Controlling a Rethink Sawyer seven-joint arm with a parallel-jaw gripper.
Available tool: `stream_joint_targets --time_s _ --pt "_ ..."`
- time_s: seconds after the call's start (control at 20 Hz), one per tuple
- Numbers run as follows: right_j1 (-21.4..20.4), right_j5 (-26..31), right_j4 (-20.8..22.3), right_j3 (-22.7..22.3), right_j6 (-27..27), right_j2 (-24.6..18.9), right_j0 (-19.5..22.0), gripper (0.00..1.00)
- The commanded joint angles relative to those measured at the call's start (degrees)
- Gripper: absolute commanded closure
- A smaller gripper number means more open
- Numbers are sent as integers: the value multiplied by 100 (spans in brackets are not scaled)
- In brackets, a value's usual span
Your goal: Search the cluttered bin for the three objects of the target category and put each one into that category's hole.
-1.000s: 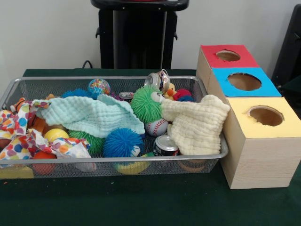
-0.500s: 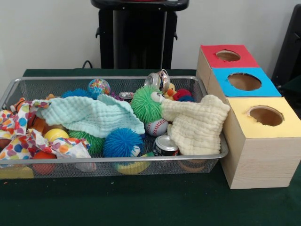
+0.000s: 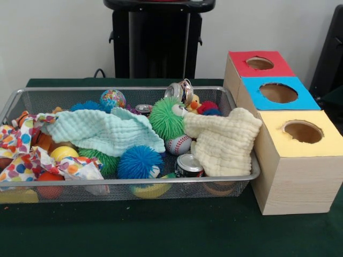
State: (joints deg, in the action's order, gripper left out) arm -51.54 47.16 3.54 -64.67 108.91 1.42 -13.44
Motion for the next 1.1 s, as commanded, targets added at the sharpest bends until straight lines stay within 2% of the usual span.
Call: stream_joint_targets --time_s 0.05,0.3,0.55,0.8,1.1 --pt "-118 320 -243 -871 556 -24 561 100" --pt "-345 225 -408 -1244 15 -236 916 100" --pt "-468 67 -478 -1497 -139 -376 1106 100" --pt "-483 66 -472 -1528 -232 -524 1199 100" --pt "-611 -131 -496 -1817 -610 -697 1531 100"
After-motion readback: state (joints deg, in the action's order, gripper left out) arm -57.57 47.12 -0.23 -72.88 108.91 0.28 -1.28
